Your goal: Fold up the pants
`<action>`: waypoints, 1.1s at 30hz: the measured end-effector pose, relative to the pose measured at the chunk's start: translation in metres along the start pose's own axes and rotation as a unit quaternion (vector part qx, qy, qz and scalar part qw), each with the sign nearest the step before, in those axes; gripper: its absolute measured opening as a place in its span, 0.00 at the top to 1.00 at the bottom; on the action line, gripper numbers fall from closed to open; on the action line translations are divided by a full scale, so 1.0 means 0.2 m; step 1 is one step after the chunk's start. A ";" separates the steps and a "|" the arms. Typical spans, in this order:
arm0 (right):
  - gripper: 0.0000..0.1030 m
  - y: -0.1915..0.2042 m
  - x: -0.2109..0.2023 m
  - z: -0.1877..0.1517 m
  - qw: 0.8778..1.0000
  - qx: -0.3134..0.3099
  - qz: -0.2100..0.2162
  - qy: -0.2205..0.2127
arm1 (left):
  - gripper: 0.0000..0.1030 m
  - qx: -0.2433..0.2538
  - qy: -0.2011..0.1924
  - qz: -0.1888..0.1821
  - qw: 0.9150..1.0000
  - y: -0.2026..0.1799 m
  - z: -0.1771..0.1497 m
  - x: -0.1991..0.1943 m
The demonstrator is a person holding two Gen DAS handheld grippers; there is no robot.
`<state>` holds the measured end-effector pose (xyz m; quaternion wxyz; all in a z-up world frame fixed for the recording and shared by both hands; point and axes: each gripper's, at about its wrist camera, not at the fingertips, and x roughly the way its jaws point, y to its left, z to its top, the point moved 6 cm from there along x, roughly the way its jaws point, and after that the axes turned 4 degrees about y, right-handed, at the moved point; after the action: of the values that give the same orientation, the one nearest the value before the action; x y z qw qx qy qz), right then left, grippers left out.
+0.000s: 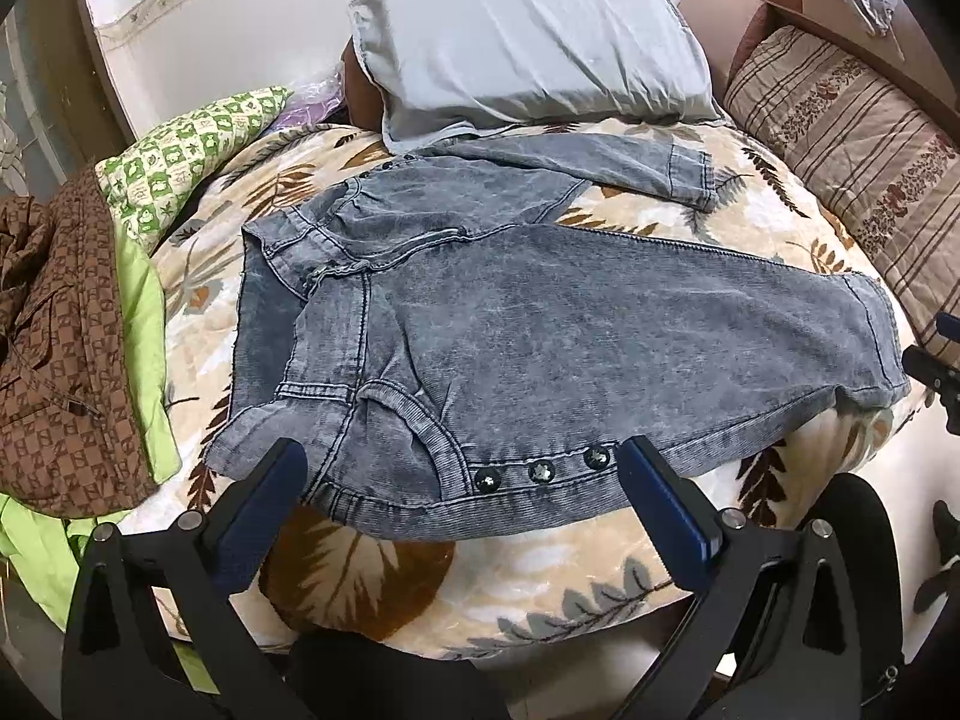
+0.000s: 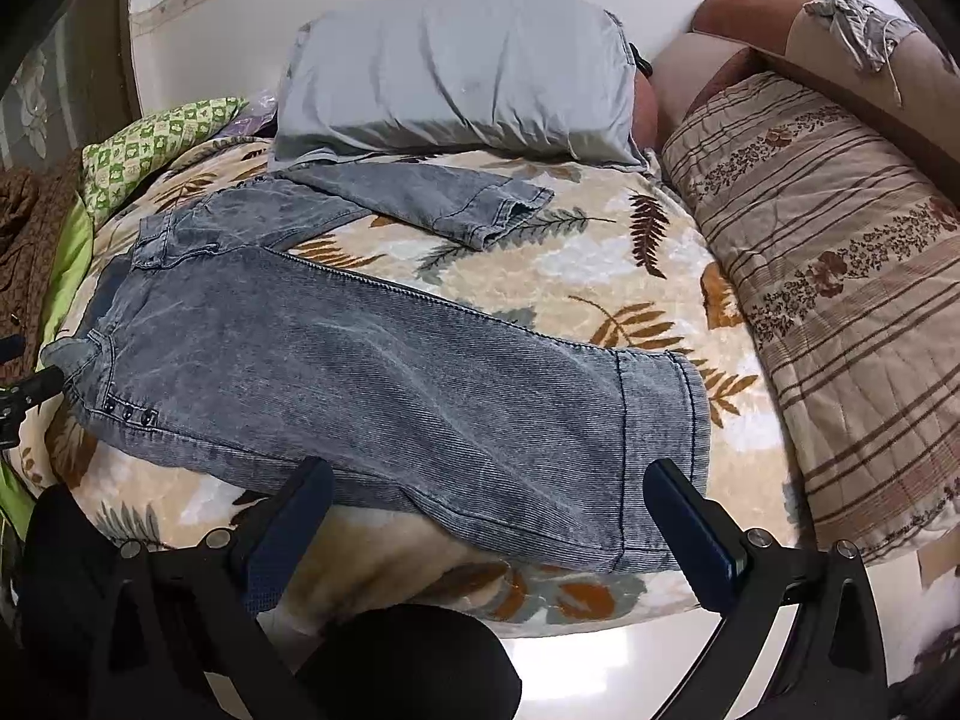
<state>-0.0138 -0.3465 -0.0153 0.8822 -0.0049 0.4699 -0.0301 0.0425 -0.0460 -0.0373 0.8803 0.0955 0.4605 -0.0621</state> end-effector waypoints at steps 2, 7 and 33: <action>0.00 0.00 0.00 0.00 1.000 -0.001 0.001 0.001 | 0.00 0.001 -0.001 0.000 1.000 0.00 0.00 0.00; 0.00 -0.05 0.01 0.01 0.999 0.025 0.028 0.005 | 0.00 -0.013 0.018 -0.008 1.000 0.04 -0.01 0.02; 0.49 -0.63 0.64 0.04 0.982 0.159 0.030 0.100 | 0.00 -0.329 0.190 -0.165 0.910 0.47 -0.21 0.50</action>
<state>0.0576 -0.4799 -0.1122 0.8207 0.1525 0.5452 -0.0777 0.0838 0.0535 -0.1319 0.7350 -0.2664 0.6227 -0.0321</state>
